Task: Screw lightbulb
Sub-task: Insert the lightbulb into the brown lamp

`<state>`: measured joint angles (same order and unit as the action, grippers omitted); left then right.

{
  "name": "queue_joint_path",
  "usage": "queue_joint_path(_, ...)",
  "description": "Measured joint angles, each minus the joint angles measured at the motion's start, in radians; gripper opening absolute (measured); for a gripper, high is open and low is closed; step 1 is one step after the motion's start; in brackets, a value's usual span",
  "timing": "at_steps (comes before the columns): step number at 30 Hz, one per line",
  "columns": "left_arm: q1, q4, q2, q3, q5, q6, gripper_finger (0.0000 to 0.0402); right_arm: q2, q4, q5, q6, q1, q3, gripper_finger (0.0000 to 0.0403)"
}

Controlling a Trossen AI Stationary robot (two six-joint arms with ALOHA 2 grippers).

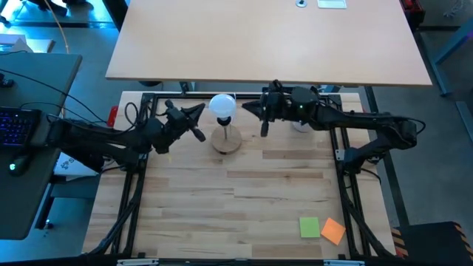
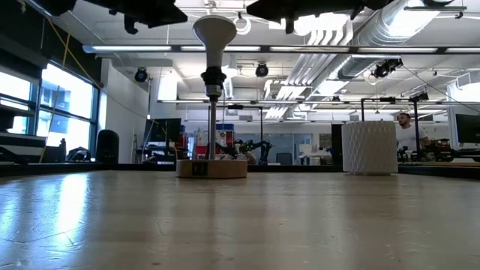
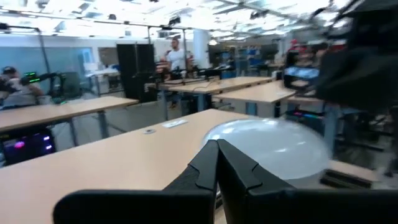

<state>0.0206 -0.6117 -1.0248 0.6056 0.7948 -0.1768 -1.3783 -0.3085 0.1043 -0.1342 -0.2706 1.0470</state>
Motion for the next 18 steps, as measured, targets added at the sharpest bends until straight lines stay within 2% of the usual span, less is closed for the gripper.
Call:
queue_joint_path(7,0.05,-0.013,-0.01,0.0,-0.006,-0.008,0.0,-0.07,-0.065,0.001,0.063,-0.044,0.0,0.0016)
queue_joint_path(18,0.001,-0.022,-0.063,0.0,-0.004,0.015,0.0,-0.132,-0.16,0.073,0.067,-0.001,0.0,0.0016)
